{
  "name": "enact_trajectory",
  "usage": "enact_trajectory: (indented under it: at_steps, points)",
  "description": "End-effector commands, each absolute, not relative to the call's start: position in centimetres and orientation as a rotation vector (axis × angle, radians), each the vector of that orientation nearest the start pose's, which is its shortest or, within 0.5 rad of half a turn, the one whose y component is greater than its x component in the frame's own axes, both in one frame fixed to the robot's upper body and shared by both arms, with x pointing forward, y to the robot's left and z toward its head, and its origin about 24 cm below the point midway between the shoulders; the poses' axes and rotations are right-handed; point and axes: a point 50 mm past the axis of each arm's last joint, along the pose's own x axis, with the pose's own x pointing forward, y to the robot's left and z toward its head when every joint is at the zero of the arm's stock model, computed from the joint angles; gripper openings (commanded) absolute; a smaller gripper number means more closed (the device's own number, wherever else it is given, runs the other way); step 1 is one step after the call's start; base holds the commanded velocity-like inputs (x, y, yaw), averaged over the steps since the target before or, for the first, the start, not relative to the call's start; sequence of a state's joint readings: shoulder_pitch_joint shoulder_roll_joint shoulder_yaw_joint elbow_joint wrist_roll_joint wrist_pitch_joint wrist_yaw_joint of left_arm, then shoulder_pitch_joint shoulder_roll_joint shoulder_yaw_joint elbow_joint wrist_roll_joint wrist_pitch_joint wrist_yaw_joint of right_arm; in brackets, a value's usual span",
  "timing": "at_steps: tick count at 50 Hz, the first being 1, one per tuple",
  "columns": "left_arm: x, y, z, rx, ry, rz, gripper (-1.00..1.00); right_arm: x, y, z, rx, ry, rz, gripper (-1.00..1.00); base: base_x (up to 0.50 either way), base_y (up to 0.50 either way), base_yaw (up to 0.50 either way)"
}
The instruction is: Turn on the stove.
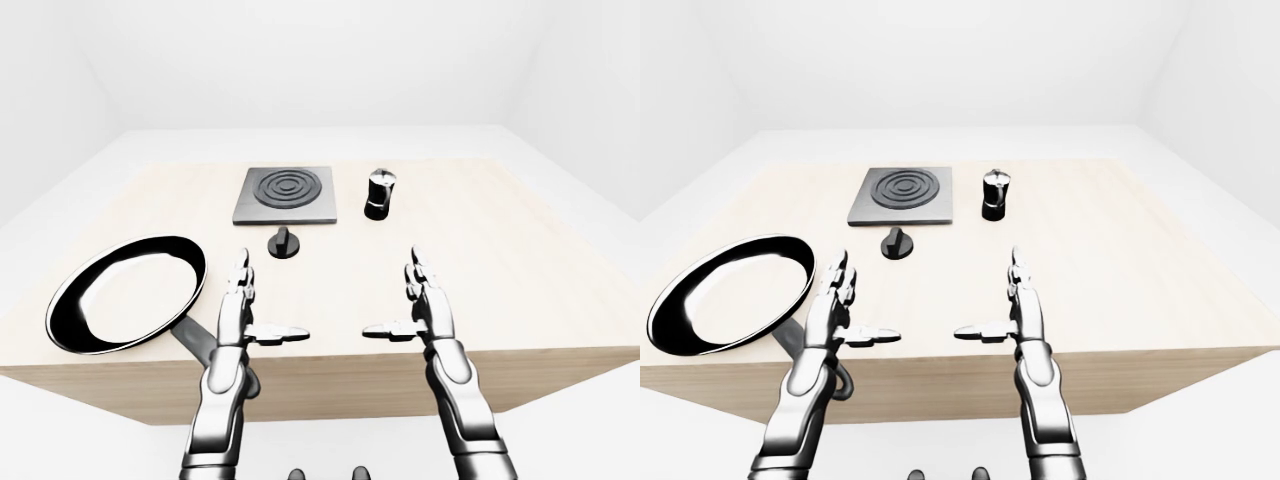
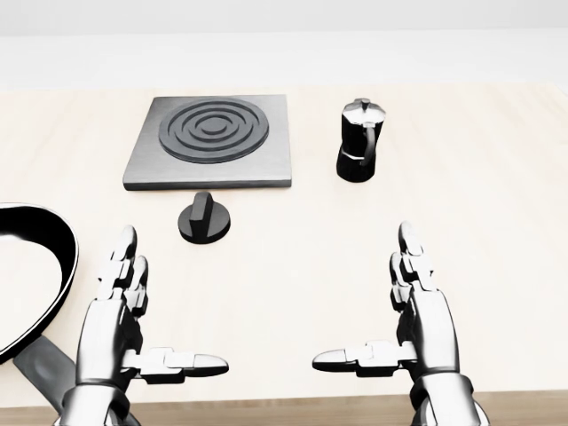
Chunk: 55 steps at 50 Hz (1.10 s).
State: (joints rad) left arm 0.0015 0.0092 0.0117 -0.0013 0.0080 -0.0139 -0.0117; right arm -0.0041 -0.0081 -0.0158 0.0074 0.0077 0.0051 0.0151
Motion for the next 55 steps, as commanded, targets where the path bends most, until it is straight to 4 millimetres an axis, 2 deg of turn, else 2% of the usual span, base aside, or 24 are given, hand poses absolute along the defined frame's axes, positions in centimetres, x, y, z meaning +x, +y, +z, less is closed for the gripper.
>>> enact_trajectory:
  at_steps: [1,26,55]
  points:
    - [25.21,15.92,4.64,0.054,-0.040,0.000,1.00,25.56,-16.04,3.82,0.000,0.028,0.001,1.00,0.00,0.00,0.00]
    - [25.25,15.68,4.28,0.058,-0.032,-0.022,1.00,25.55,-16.06,3.76,-0.003,0.028,0.005,1.00,0.01,0.00,0.00]
    - [25.28,15.55,4.08,0.062,-0.027,-0.032,1.00,25.60,-16.06,3.59,-0.001,0.035,0.004,1.00,0.33,0.00,0.00]
